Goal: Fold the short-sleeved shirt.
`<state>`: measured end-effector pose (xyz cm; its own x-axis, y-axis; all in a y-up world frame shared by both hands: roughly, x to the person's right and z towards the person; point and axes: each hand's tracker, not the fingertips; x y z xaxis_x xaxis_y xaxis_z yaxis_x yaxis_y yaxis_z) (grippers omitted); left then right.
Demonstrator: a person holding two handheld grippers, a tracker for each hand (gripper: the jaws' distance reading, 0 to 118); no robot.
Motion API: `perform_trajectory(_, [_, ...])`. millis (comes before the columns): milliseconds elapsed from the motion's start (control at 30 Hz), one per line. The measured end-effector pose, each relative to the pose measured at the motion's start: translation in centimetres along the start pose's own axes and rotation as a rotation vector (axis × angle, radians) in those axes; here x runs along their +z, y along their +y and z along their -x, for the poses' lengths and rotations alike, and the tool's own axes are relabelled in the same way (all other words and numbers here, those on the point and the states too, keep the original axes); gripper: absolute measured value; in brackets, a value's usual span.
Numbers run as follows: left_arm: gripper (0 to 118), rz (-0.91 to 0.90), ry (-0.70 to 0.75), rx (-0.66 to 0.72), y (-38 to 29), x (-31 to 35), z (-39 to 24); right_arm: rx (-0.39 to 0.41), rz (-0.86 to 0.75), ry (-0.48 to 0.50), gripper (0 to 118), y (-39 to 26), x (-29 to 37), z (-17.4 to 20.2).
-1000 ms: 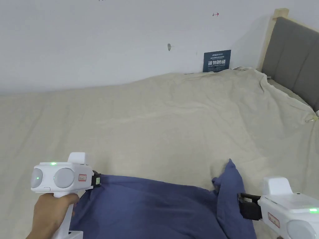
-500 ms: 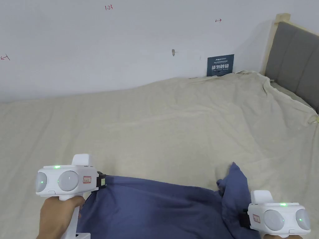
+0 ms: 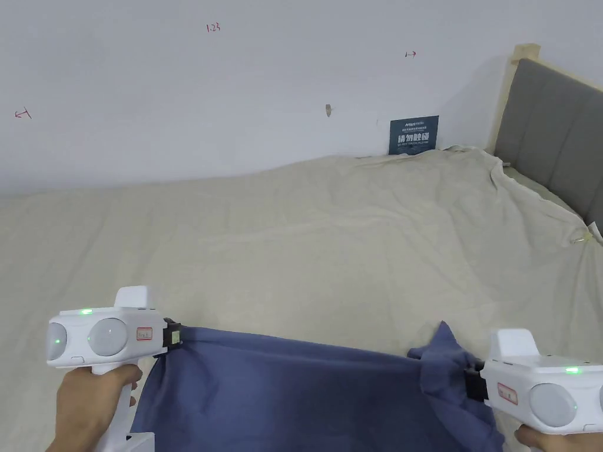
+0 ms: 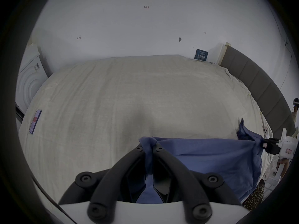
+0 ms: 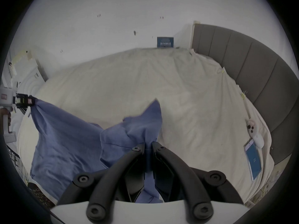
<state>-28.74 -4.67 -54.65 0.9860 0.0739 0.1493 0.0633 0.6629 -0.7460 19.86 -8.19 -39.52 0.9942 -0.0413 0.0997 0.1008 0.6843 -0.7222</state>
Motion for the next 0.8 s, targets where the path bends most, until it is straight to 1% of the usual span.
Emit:
perform_trajectory(100, [3,-0.045,0.000,0.025,0.0,2.4,0.7,-0.003,-0.069,0.046,6,1.5,2.7,-0.1])
perform_trajectory(267, [3,-0.188,-0.011,0.065,1.3,8.2,2.1,-0.007,-0.208,0.111,6,5.0,7.0,0.7])
perform_trajectory(333, [3,-0.255,-0.008,0.085,2.6,10.8,3.2,0.007,-0.271,0.134,6,6.9,8.7,1.4])
perform_trajectory(433, [3,-0.333,-0.004,0.124,4.7,14.8,4.4,0.012,-0.360,0.170,6,9.9,10.9,2.5])
perform_trajectory(500, [3,-0.380,0.008,0.126,5.9,17.2,4.8,0.007,-0.413,0.191,6,11.8,12.0,3.2])
perform_trajectory(800, [3,-0.510,0.081,0.088,12.3,24.5,5.6,0.073,-0.599,0.218,6,21.2,15.0,6.7])
